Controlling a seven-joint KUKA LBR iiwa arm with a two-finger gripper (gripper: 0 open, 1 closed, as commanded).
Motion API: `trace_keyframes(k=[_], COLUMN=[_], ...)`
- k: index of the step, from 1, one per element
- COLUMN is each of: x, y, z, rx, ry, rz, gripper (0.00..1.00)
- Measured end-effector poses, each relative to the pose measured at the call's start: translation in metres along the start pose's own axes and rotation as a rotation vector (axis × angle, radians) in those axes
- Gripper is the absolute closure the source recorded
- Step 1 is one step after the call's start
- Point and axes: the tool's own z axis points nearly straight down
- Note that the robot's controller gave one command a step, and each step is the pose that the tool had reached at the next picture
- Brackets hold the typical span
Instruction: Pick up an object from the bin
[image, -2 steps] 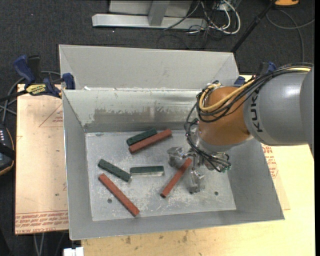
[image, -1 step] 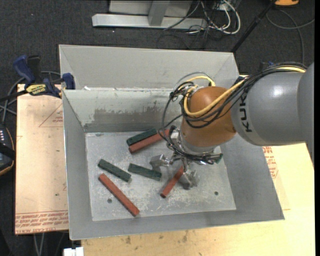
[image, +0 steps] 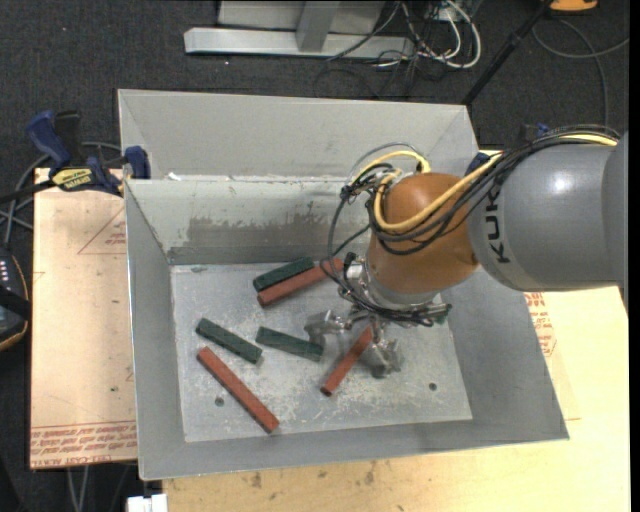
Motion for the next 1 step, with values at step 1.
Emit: trace_keyframes(k=[1], x=[-0.004], y=[-0.0119], z=[-0.0001], rx=[0.0], ry=[-0.001], rz=[-0.146], gripper=[0.0])
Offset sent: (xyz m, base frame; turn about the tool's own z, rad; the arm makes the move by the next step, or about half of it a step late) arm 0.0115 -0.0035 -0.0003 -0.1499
